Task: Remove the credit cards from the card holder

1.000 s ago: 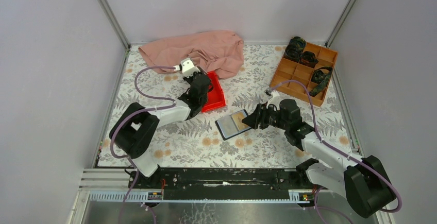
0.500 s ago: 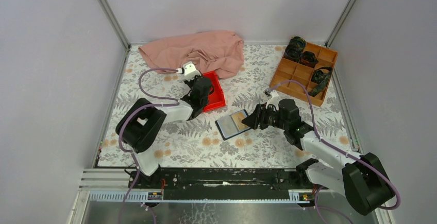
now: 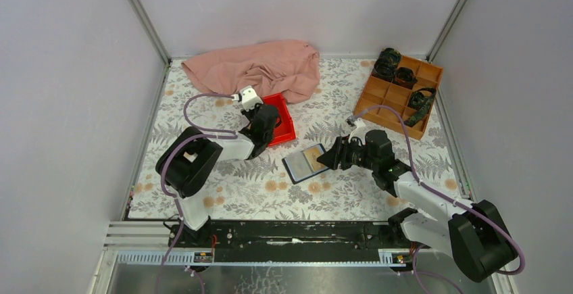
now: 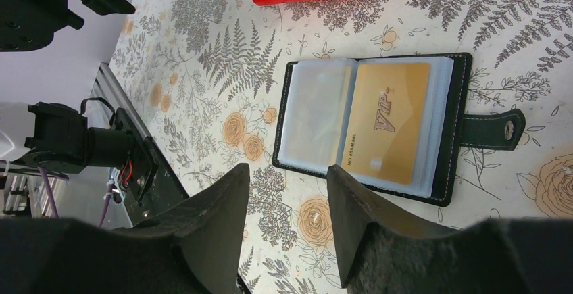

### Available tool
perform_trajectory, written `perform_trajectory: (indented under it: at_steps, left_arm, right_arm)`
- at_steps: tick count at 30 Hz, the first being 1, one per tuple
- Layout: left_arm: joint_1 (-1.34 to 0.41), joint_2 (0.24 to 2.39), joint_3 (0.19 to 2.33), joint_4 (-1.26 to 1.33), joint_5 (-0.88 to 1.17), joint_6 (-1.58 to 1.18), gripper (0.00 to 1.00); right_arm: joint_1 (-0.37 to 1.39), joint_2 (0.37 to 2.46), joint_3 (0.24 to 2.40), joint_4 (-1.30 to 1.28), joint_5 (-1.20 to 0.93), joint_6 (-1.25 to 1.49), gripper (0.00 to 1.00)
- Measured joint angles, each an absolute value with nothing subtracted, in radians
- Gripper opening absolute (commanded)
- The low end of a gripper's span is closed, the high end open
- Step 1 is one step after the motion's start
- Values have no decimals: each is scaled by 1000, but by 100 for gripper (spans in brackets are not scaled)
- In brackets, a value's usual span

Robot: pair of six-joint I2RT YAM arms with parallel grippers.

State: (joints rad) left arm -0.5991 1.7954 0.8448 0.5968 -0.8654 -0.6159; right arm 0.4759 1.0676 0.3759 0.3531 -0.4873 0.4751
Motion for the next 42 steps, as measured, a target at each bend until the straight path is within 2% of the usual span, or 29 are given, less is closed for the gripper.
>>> perform_trajectory:
  at_steps: [22,24,28,32,42]
  left_arm:
    - [-599,1838,868,591,-889,-653,6]
    - [-599,1841,873,591,-889,-653,9]
    - [-599,1842,874,589,-888,-655,22]
    - [-599,1842,883,581,-887,-663,26]
    - [-599,1827,885,563,-887,-668,28]
  right_arm:
    - [476,1070,376,353,-487,474,53]
    - [476,1070,376,353,-487,474,53]
    - [476,1070,376,353,-487,474,53]
    - [476,1070,376,352,-487,471,53]
    - [476,1070,376,352,-487,467,53]
